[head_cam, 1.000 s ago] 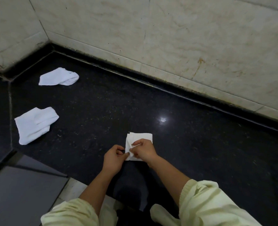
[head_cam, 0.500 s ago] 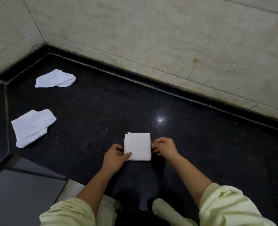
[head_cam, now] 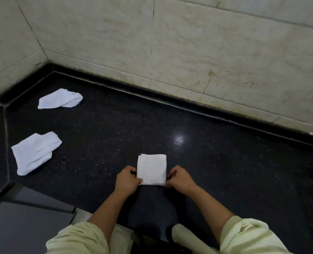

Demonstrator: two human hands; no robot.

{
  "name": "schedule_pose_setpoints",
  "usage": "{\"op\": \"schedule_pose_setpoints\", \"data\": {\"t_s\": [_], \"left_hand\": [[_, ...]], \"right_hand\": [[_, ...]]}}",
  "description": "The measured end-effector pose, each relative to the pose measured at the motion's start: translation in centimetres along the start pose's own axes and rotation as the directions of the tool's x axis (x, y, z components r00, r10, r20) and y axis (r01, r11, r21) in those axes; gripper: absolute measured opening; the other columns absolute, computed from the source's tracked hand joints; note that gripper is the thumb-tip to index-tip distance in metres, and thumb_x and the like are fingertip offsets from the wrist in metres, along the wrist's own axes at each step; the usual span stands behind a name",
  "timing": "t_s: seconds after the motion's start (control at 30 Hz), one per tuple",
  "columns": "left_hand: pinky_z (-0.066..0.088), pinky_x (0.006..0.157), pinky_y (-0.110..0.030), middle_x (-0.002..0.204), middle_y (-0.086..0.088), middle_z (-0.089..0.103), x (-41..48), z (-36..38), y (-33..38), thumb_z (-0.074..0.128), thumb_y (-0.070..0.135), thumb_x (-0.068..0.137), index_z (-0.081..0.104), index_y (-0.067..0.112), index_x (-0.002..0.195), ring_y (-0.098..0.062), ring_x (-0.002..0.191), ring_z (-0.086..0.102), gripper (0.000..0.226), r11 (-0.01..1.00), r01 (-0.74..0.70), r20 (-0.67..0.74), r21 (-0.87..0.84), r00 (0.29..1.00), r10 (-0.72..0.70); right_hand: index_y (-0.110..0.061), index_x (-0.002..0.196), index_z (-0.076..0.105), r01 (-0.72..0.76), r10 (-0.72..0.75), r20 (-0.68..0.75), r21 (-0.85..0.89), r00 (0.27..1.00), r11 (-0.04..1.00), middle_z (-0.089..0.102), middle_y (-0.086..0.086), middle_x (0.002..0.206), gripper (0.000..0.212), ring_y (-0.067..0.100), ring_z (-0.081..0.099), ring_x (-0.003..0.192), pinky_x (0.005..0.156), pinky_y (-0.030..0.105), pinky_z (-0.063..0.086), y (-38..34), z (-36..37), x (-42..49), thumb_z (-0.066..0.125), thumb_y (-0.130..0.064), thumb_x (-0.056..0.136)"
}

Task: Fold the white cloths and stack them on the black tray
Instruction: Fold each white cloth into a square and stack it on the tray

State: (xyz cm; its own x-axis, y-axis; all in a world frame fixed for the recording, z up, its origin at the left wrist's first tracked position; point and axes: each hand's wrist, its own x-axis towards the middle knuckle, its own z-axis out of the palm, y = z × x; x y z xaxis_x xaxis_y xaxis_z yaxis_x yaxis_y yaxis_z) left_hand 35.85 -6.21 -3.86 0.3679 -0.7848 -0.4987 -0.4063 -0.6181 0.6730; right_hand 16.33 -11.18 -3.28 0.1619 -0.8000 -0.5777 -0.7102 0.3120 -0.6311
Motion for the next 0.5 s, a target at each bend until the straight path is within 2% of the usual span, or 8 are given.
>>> {"op": "schedule_pose_setpoints", "data": {"t_s": [0.07, 0.13, 0.27, 0.37, 0.47, 0.5], "left_hand": [[0.044, 0.071, -0.024, 0.081, 0.0, 0.058, 0.0, 0.0, 0.0, 0.075, 0.009, 0.077, 0.058, 0.007, 0.115, -0.015, 0.078, 0.057, 0.041, 1.0, -0.008, -0.006, 0.003, 1.0, 0.008], [0.043, 0.071, -0.024, 0.078, 0.004, 0.055, -0.1, 0.1, 0.0, 0.076, 0.009, 0.078, 0.058, 0.008, 0.114, -0.014, 0.077, 0.056, 0.041, 1.0, -0.016, -0.007, 0.004, 1.0, 0.016], [0.042, 0.072, -0.023, 0.082, 0.003, 0.055, 0.0, -0.1, -0.1, 0.076, 0.009, 0.078, 0.057, 0.008, 0.116, -0.013, 0.078, 0.056, 0.043, 1.0, -0.009, -0.003, -0.003, 1.0, 0.009], [0.042, 0.072, -0.023, 0.084, 0.001, 0.056, 0.0, -0.1, -0.1, 0.077, 0.01, 0.077, 0.057, 0.009, 0.116, -0.013, 0.079, 0.056, 0.044, 1.0, -0.007, 0.002, 0.003, 1.0, 0.007], [0.045, 0.074, -0.024, 0.095, -0.005, 0.061, 0.1, -0.2, 0.1, 0.078, 0.011, 0.076, 0.057, 0.01, 0.116, -0.017, 0.086, 0.059, 0.045, 1.0, 0.013, 0.026, 0.006, 1.0, -0.013], [0.046, 0.075, -0.025, 0.098, -0.006, 0.062, 0.1, -0.3, 0.2, 0.078, 0.011, 0.076, 0.057, 0.01, 0.115, -0.018, 0.088, 0.061, 0.045, 1.0, 0.024, 0.036, 0.015, 0.999, -0.024]], "right_hand": [[-0.013, 0.091, 0.052, 0.05, -0.047, 0.029, -0.12, 0.998, 0.991, 0.059, 0.0, 0.082, 0.036, 0.012, 0.055, 0.071, 0.056, 0.02, 0.042, 0.8, 0.4, -0.5, 0.077, -0.013, 0.065], [-0.015, 0.089, 0.05, 0.114, -0.114, 0.008, -0.179, 0.993, 0.977, 0.056, -0.002, 0.083, 0.033, 0.01, 0.051, 0.07, 0.054, 0.019, 0.037, 1.3, 0.9, -0.8, 0.077, -0.023, 0.072], [-0.015, 0.085, 0.048, 0.185, -0.208, -0.048, -0.292, 0.977, 0.938, 0.055, 0.0, 0.088, 0.017, 0.013, 0.051, 0.076, 0.062, 0.024, 0.04, 1.4, 1.2, -1.0, 0.058, -0.029, 0.091], [-0.015, 0.085, 0.052, 0.168, -0.175, 0.014, -0.348, 0.985, 0.922, 0.058, 0.0, 0.088, 0.013, 0.014, 0.055, 0.081, 0.07, 0.028, 0.045, 1.7, 1.0, -1.0, 0.053, -0.026, 0.093], [-0.014, 0.087, 0.058, 0.104, -0.086, 0.071, -0.301, 0.994, 0.948, 0.06, -0.001, 0.085, 0.003, 0.013, 0.057, 0.08, 0.069, 0.026, 0.048, 1.6, 0.1, -0.6, 0.058, -0.016, 0.085], [-0.013, 0.088, 0.06, 0.088, -0.074, 0.06, -0.285, 0.995, 0.955, 0.061, 0.0, 0.086, 0.006, 0.014, 0.058, 0.08, 0.069, 0.026, 0.049, 1.4, -0.2, -0.5, 0.059, -0.014, 0.083]]}}
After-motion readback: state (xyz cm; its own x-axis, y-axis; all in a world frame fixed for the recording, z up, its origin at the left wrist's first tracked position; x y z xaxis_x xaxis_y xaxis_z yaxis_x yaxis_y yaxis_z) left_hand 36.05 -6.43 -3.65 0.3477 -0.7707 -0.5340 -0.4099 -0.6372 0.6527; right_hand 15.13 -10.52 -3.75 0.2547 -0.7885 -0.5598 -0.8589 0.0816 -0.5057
